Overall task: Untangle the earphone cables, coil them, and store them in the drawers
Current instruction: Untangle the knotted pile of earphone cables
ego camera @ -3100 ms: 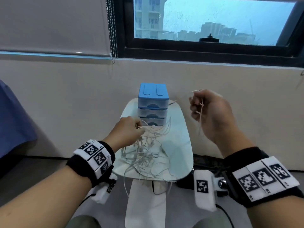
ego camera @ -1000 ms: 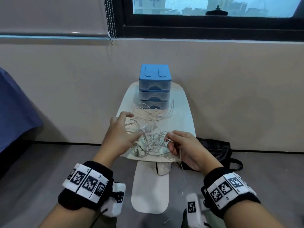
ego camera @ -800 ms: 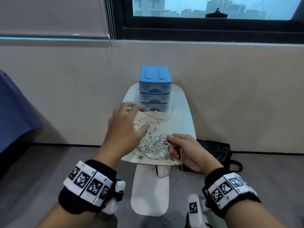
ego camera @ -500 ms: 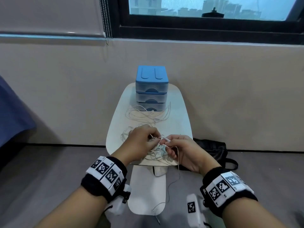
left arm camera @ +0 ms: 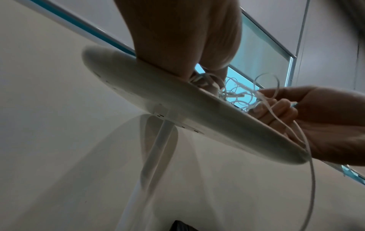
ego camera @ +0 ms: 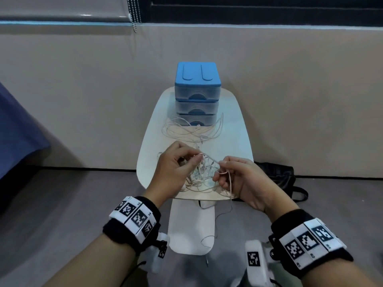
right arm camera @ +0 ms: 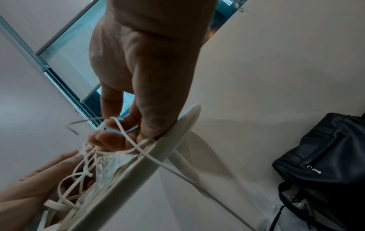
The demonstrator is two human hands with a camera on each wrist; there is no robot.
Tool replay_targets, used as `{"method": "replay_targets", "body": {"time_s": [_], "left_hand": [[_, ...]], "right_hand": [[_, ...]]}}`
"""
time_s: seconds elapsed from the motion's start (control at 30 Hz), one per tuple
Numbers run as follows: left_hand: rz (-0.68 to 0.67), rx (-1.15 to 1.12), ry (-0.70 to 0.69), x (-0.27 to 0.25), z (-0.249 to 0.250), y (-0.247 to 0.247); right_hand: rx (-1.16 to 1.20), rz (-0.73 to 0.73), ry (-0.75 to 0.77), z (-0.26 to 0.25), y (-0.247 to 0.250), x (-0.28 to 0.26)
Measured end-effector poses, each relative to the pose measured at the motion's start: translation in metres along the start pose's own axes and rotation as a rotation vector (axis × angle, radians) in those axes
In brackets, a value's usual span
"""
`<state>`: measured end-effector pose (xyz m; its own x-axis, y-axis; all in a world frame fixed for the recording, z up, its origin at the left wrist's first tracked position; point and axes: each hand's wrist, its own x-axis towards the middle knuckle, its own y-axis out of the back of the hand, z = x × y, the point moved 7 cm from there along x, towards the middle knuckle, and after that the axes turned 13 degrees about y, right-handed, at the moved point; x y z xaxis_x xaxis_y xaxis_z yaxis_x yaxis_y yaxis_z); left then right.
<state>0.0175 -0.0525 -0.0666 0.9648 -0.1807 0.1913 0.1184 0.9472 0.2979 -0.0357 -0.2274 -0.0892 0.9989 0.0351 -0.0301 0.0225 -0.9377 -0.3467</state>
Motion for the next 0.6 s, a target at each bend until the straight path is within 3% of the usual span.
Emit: {"method": "replay_targets", "body": {"time_s": [0.2, 0.33, 0.4, 0.47, 0.53, 0.6], "left_hand": [[0.017, -0.163, 0.066, -0.002, -0.006, 0.004], [-0.001, -0.239, 0.098, -0.003, -0.006, 0.003], [-0.015, -0.241, 0.107, -0.004, -0.006, 0.001], [-0.033, -0.239, 0.107, -0.005, -0.006, -0.001], [-0.04, -0.238, 0.103, -0.005, -0.005, -0.002], [-0.043, -0.234, 0.098, -0.005, -0.004, -0.001]], "right_hand": [[-0.021, 0.039, -0.005, 0.001, 0.001, 0.002], [-0.153, 0.031, -0.013, -0.001, -0.001, 0.001], [-0.361, 0.127, 0.094, -0.011, 0.005, 0.005], [-0.657, 0.295, 0.339, -0.037, 0.011, 0.009], [-0.773, 0.346, 0.455, -0.053, 0.005, 0.015], [-0.781, 0.238, 0.293, -0.045, -0.007, 0.028]]}}
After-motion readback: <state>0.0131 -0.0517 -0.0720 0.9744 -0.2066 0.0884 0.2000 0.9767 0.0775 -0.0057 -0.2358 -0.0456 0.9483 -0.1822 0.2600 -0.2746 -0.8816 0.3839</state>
